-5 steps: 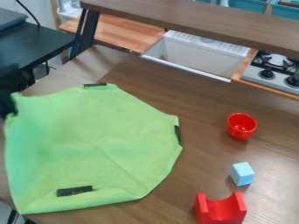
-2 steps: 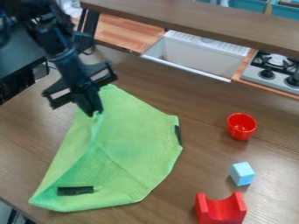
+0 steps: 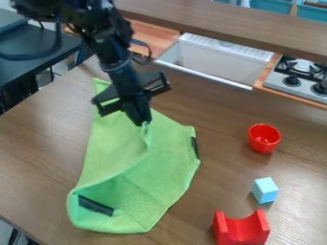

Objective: Fold the cloth from bottom left to top right

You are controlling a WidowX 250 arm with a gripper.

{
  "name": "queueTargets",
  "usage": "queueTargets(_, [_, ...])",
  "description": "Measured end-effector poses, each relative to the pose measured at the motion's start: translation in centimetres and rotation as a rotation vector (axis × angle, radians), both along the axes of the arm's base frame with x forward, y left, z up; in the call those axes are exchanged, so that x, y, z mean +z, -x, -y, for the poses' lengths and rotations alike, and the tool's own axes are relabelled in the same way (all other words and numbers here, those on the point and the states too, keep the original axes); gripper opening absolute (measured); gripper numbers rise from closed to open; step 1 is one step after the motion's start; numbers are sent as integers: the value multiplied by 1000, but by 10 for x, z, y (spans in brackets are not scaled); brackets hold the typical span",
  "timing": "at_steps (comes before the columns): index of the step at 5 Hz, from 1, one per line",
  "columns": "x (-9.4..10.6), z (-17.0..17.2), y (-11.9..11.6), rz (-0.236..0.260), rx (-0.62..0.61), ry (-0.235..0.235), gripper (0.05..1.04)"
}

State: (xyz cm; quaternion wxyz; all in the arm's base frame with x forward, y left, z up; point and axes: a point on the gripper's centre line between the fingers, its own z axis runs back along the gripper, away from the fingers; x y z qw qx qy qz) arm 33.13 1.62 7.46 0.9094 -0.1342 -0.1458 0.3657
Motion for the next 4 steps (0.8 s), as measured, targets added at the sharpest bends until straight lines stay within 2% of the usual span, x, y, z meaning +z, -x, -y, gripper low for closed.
queueTargets(1, [-7, 15, -19, 6, 1, -20, 80])
queueTargets(2, [-14, 29, -31, 10, -28, -30, 241])
queueTargets(3, [-21, 47, -39, 30, -61, -43, 501])
queueTargets(4, [-28, 63, -41, 43, -81, -67, 838])
